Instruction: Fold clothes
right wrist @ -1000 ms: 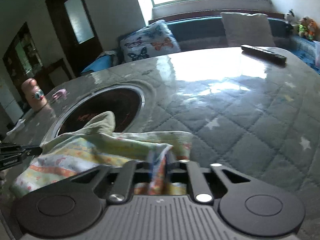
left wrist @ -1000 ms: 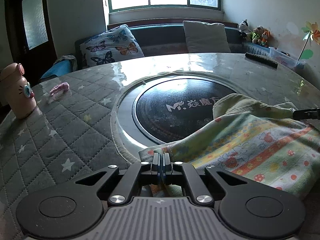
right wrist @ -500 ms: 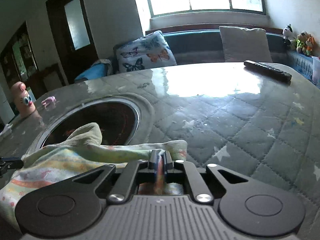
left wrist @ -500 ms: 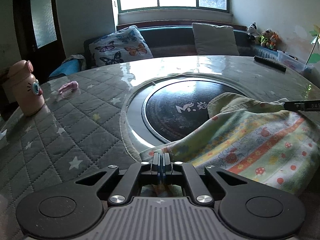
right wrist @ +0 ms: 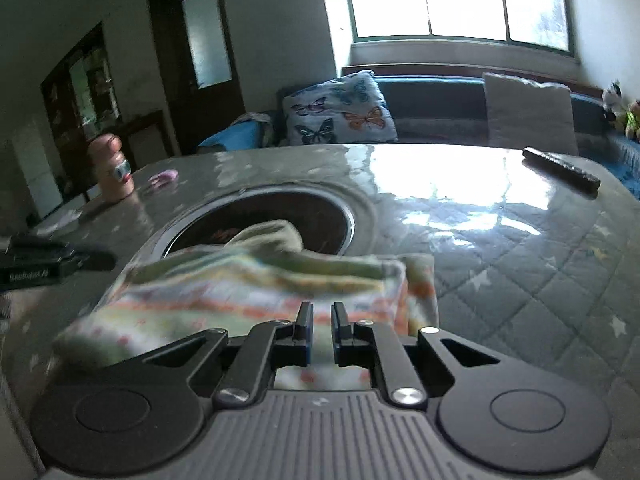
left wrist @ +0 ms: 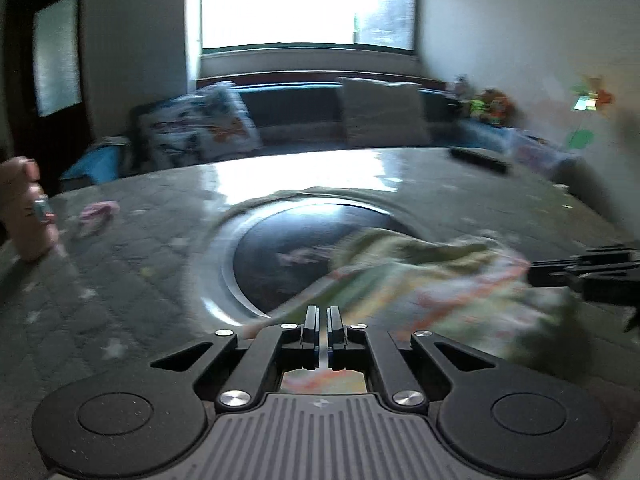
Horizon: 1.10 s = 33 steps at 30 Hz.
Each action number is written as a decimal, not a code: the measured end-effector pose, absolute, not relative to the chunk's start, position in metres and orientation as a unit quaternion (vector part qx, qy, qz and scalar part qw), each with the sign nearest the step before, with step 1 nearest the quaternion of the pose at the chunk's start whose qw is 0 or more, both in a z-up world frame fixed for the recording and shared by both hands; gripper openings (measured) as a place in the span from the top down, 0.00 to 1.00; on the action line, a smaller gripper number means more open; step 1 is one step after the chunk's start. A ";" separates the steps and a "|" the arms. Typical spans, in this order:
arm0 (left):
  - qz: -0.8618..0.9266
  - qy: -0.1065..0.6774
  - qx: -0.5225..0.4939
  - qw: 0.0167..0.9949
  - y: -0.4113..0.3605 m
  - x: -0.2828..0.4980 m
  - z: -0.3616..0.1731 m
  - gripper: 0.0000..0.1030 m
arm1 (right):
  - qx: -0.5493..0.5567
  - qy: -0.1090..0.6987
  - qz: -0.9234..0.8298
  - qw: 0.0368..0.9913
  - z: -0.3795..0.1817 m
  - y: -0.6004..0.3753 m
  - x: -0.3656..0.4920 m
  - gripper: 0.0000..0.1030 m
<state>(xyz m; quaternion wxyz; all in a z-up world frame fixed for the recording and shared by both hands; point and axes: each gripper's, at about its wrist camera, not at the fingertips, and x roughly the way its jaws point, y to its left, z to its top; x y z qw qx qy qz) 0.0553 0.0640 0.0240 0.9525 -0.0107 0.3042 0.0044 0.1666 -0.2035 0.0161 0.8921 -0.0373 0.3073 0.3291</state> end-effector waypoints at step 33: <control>-0.002 0.335 -0.029 0.942 0.055 0.042 -0.014 0.83 | -0.059 0.307 0.333 0.890 0.009 -0.157 0.205 0.83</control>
